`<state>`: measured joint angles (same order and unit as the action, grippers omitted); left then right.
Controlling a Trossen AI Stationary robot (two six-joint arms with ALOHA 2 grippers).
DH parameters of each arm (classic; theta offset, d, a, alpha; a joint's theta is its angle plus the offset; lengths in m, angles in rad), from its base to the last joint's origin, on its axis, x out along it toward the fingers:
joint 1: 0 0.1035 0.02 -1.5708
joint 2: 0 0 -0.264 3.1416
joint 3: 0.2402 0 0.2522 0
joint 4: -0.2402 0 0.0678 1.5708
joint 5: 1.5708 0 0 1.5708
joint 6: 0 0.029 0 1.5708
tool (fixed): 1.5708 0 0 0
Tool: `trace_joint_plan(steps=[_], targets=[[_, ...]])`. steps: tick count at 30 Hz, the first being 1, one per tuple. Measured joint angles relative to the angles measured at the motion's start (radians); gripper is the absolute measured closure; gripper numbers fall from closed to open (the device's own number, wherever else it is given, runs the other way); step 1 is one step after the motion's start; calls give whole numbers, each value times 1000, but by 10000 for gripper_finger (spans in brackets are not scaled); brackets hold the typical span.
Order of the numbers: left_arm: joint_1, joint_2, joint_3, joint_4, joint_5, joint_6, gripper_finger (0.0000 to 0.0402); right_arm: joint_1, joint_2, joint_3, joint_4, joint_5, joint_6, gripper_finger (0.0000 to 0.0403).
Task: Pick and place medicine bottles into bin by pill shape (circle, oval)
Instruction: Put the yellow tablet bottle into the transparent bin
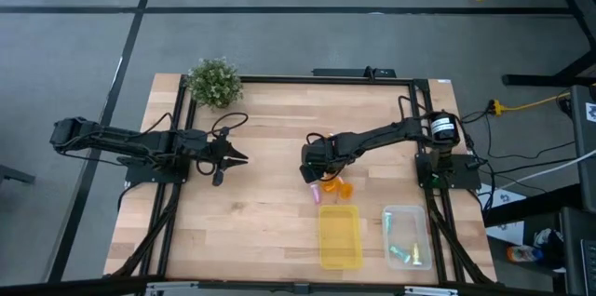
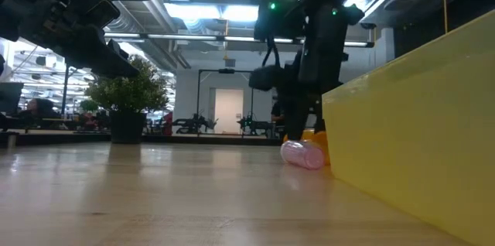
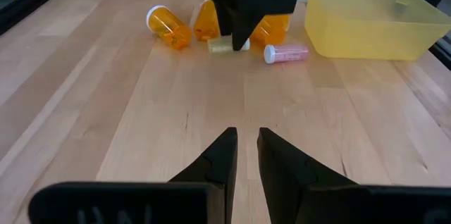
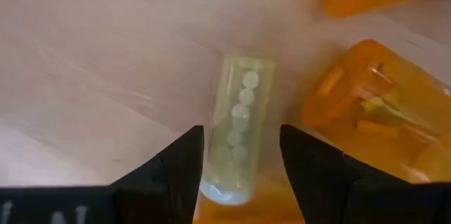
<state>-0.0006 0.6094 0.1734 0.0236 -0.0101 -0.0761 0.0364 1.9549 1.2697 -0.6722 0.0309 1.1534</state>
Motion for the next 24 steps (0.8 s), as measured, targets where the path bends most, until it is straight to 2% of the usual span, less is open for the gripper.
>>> trace_joint_plan(steps=[7, 16, 20, 24], targets=[[0, 0, 0, 0, 0, 0, 351, -2, 14, 0, 15, 1, -45, 220], [0, 0, 0, 0, 0, 0, 351, -3, 8, 2, -35, 2, -88, 307], [0, 0, 0, 0, 0, 0, 351, -2, -37, 61, -144, 1, -143, 321], [0, 0, 0, 0, 0, 0, 351, 30, -119, 166, -356, 5, -165, 315]])
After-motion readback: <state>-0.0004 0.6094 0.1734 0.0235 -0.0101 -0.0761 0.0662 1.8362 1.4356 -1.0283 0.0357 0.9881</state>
